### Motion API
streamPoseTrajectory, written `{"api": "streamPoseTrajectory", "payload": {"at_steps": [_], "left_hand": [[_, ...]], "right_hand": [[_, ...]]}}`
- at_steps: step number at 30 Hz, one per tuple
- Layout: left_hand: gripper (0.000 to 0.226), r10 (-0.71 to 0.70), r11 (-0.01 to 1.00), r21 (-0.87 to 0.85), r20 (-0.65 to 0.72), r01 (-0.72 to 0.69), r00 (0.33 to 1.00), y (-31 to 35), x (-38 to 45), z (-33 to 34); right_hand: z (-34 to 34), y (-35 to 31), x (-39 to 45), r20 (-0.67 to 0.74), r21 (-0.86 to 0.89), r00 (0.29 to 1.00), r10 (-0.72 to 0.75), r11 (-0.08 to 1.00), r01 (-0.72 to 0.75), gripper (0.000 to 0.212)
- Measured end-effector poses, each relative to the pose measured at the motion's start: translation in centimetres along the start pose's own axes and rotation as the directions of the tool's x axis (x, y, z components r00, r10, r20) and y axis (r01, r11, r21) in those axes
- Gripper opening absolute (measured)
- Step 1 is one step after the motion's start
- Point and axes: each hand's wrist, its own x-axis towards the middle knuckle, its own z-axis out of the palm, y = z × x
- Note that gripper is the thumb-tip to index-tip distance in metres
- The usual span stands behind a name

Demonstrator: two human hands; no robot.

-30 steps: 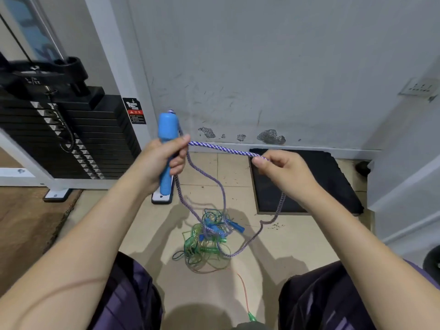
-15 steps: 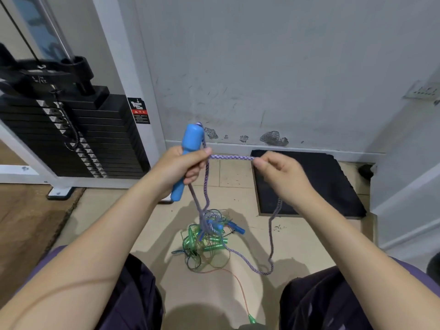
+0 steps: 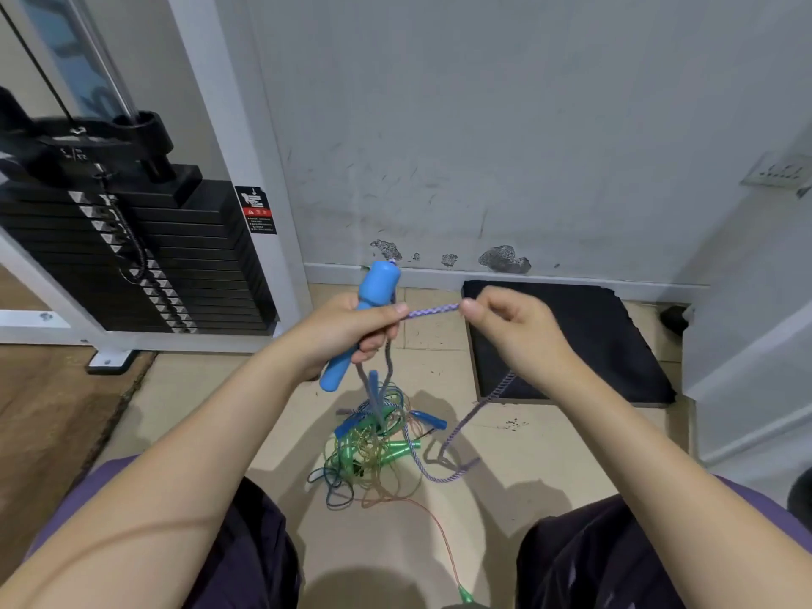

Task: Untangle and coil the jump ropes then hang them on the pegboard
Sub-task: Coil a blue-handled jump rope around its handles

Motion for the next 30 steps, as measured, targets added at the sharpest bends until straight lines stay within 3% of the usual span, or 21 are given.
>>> {"api": "streamPoseTrajectory", "payload": {"at_steps": [2, 6, 8, 11, 13, 15, 17, 19, 21, 23, 27, 30], "left_hand": [[0.030, -0.024, 1.000, -0.003, -0.044, 0.024, 0.999, -0.3, 0.2, -0.6], [0.030, -0.025, 0.999, 0.024, -0.012, 0.026, 1.000, -1.0, 0.3, 0.4], [0.029, -0.022, 0.999, 0.027, 0.045, 0.021, 0.999, -1.2, 0.2, 1.7], [0.030, -0.014, 0.999, 0.044, 0.100, 0.010, 0.995, -1.5, 0.3, 2.9], [0.028, -0.007, 1.000, 0.029, 0.088, 0.005, 0.996, -1.3, 0.5, 2.4], [0.026, 0.005, 1.000, 0.016, 0.044, -0.006, 0.999, -1.0, 0.7, 1.2], [0.026, 0.016, 0.998, 0.064, -0.032, -0.014, 0.999, -0.9, 1.0, 0.2], [0.026, 0.030, 0.996, 0.082, -0.114, -0.021, 0.993, -1.2, 1.2, -0.4], [0.026, 0.034, 0.993, 0.115, -0.136, -0.019, 0.990, -1.3, 1.1, -0.2], [0.025, 0.016, 0.986, 0.169, -0.060, -0.006, 0.998, -1.3, 0.7, 1.1], [0.031, 0.003, 0.992, 0.122, 0.088, -0.014, 0.996, -1.5, 0.3, 3.3], [0.030, 0.038, 0.995, 0.088, 0.117, -0.049, 0.992, -1.0, 0.3, 2.5]], "right_hand": [[-0.9, 0.4, 0.2, -0.062, 0.010, 0.997, 0.055, 0.998, -0.055, 0.036], [-0.8, 1.0, -0.1, 0.153, 0.091, 0.974, 0.165, 0.979, -0.180, 0.011], [0.6, 0.8, -0.8, 0.262, 0.079, 0.958, 0.115, 0.987, -0.140, 0.016], [2.4, 0.6, -1.6, 0.369, -0.071, 0.929, 0.027, 0.997, 0.000, 0.018], [2.1, 0.5, -1.2, 0.310, -0.108, 0.951, 0.024, 0.994, 0.010, 0.028], [1.2, 0.4, -0.6, 0.140, -0.066, 0.990, 0.011, 0.998, -0.002, 0.038], [-0.1, 0.7, 0.1, -0.048, -0.008, 0.998, 0.042, 0.999, -0.043, 0.041], [-1.0, 1.1, 0.4, -0.110, -0.034, 0.992, 0.062, 0.997, -0.066, 0.038], [-1.2, 1.3, 0.3, -0.014, -0.011, 0.997, 0.079, 0.997, -0.080, 0.028], [-0.4, 1.3, -0.1, 0.107, 0.026, 0.991, 0.077, 0.996, -0.081, 0.014], [2.2, 0.8, -1.5, 0.348, -0.085, 0.938, 0.001, 0.996, 0.031, 0.022], [1.8, 0.1, -1.1, 0.308, -0.187, 0.950, -0.048, 0.976, 0.110, 0.026]]}}
